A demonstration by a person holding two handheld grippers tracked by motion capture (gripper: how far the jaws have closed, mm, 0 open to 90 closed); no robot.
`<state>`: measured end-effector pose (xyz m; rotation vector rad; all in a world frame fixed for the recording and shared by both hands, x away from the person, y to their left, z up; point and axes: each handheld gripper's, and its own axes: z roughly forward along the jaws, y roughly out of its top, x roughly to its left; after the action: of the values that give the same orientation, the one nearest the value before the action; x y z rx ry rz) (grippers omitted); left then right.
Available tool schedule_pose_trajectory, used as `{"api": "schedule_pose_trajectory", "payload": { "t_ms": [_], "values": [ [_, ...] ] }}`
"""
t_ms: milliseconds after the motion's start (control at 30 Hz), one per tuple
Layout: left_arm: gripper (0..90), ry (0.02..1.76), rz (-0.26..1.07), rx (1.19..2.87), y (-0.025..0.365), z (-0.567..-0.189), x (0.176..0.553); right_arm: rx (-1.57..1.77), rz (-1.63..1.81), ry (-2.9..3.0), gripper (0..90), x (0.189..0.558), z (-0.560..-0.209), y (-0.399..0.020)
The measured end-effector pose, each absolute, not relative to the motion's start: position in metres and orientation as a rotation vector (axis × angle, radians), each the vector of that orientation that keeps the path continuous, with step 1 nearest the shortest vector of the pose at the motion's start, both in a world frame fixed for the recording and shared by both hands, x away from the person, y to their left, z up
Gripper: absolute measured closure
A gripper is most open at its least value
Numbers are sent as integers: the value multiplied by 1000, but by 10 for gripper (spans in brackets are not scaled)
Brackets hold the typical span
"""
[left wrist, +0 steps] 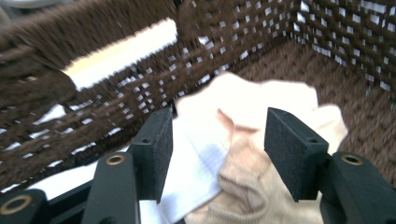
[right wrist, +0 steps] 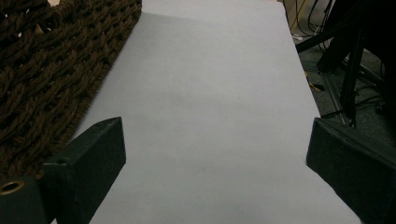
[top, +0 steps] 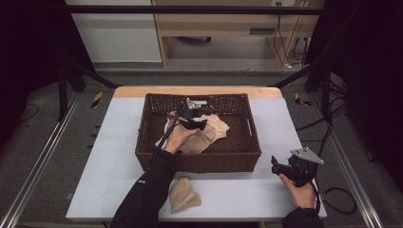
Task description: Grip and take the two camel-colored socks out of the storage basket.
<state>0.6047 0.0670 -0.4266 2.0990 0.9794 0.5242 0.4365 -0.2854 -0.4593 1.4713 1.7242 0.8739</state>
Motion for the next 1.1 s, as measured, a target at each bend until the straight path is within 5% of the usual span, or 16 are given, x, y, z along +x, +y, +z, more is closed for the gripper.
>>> {"api": "schedule_pose_trajectory", "payload": {
  "t_ms": [433, 600, 900, 1100],
  "values": [
    [426, 931, 498, 2257, 59, -442, 604, 1476, 870, 1723, 52, 436, -459, -286],
    [495, 908, 430, 2310, 56, -446, 602, 1475, 868, 1725, 52, 436, -459, -286],
    [785, 947, 325, 2363, 57, -445, 601, 1479, 870, 1724, 52, 436, -459, -286],
    [830, 979, 328, 2299, 61, -436, 600, 1482, 872, 1719, 52, 435, -459, -287]
  ]
}}
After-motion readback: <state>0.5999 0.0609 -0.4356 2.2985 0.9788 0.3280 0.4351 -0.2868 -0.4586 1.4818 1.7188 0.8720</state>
